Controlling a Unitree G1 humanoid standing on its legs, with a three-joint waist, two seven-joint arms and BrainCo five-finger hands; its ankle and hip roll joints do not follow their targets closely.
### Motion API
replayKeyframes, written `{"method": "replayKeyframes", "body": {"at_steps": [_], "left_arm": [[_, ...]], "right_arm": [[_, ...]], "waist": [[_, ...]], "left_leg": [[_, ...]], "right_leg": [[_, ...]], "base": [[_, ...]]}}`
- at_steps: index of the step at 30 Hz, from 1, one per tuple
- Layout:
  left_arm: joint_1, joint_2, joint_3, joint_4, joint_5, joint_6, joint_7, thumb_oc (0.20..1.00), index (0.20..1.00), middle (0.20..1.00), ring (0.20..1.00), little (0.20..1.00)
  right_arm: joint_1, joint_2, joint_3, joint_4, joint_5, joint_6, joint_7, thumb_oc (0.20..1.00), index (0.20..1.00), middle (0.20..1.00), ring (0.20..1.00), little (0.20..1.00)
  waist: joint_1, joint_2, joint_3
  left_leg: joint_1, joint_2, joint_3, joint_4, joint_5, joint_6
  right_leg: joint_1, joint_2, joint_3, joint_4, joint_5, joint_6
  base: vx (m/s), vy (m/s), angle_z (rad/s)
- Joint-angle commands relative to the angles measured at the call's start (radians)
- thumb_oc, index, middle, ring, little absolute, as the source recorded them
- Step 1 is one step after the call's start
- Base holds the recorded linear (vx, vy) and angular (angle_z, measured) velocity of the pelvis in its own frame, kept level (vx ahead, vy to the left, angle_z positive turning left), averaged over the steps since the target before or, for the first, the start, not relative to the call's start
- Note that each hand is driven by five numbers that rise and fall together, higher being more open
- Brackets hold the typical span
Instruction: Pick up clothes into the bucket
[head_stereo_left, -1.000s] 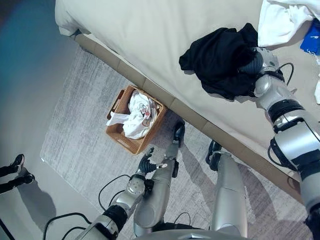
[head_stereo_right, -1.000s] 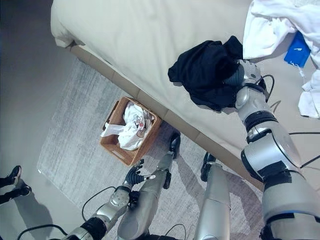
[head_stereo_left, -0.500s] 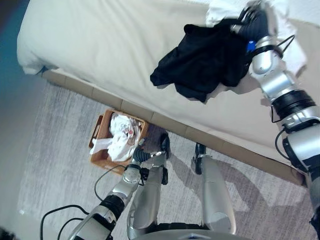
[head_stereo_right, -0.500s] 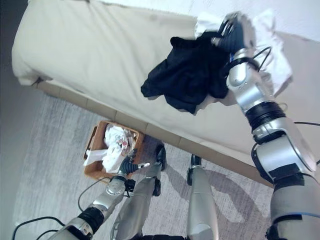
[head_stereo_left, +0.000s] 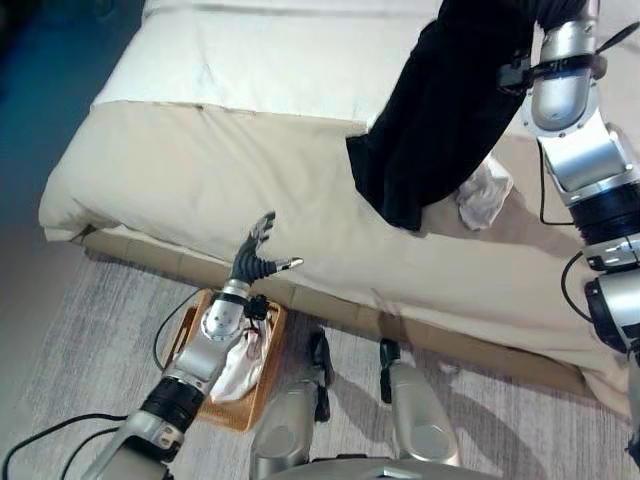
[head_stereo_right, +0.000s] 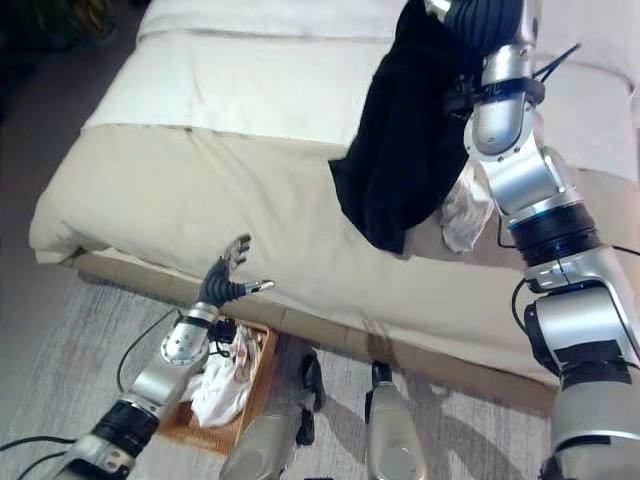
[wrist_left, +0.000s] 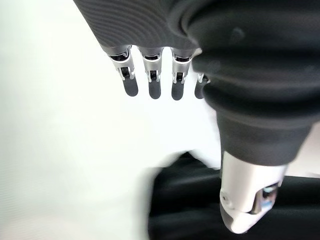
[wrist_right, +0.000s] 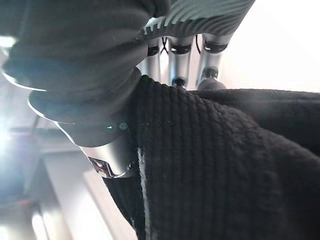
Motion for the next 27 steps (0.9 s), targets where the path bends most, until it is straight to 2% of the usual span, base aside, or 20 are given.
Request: {"method": "replayKeyframes", "body": {"at_steps": [1,2,5,12,14,22,27], "left_arm": [[-0.027,0.043,-0.011,-0.051,-0.051,-0.036,-0.036,1.000,1.000,1.000,1.000,1.000],[-0.027,0.043,-0.011,-0.051,-0.051,-0.036,-0.036,1.000,1.000,1.000,1.000,1.000],[-0.132,0.079,-0.043,-0.090,-0.066,-0.024,-0.061,1.000,1.000,1.000,1.000,1.000],[-0.335,0.063,-0.183,-0.010,-0.135,0.019,-0.112,1.000,1.000,1.000,1.000,1.000],[-0.427,0.025,-0.246,0.075,-0.121,0.036,-0.102,1.000,1.000,1.000,1.000,1.000],[-0.485,-0.085,-0.293,0.220,-0.066,0.068,-0.083,1.000,1.000,1.000,1.000,1.000],[-0.506,-0.121,-0.345,0.226,-0.138,0.076,-0.123,1.000,1.000,1.000,1.000,1.000]], "right_arm": [[0.005,-0.047,-0.001,-0.045,0.055,-0.041,0.065,0.200,0.200,0.200,0.200,0.200],[0.006,-0.048,-0.002,-0.045,0.055,-0.041,0.065,0.200,0.200,0.200,0.200,0.200],[0.019,-0.086,0.053,-0.055,0.117,-0.034,0.160,0.200,0.200,0.200,0.200,0.200],[0.003,-0.089,0.156,-0.068,0.189,-0.020,0.264,0.200,0.200,0.200,0.200,0.200],[0.019,-0.075,0.173,-0.115,0.214,-0.021,0.290,0.200,0.200,0.200,0.200,0.200],[0.078,-0.063,0.141,-0.310,0.258,-0.051,0.329,0.200,0.200,0.200,0.200,0.200],[0.092,-0.041,0.143,-0.391,0.292,-0.061,0.347,0.200,0.200,0.200,0.200,0.200]], "waist": [[-0.007,-0.071,-0.163],[-0.007,-0.071,-0.162],[-0.015,-0.087,-0.218],[-0.029,-0.097,-0.274],[-0.033,-0.099,-0.288],[-0.034,-0.105,-0.304],[-0.034,-0.104,-0.308]], "left_leg": [[0.060,-0.021,-0.028,0.064,-0.135,-0.007],[0.061,-0.021,-0.028,0.063,-0.135,-0.007],[0.102,-0.016,-0.025,0.043,-0.139,-0.010],[0.151,-0.010,-0.018,0.014,-0.140,-0.011],[0.168,-0.010,-0.019,0.002,-0.137,-0.011],[0.193,-0.009,-0.024,-0.019,-0.135,-0.009],[0.200,-0.011,-0.028,-0.019,-0.134,-0.007]], "right_leg": [[0.098,-0.029,-0.003,-0.189,0.116,0.065],[0.099,-0.029,-0.003,-0.189,0.116,0.065],[0.149,-0.028,-0.017,-0.213,0.114,0.066],[0.201,-0.028,-0.028,-0.246,0.122,0.071],[0.219,-0.028,-0.034,-0.252,0.121,0.072],[0.246,-0.035,-0.055,-0.268,0.121,0.076],[0.257,-0.037,-0.060,-0.274,0.123,0.078]], "base": [[0.08,-0.015,0.02],[0.10,-0.017,0.03],[0.11,-0.016,0.05],[0.06,-0.003,0.00],[0.05,0.009,0.03],[0.01,0.003,0.07],[0.00,0.000,0.00]]}}
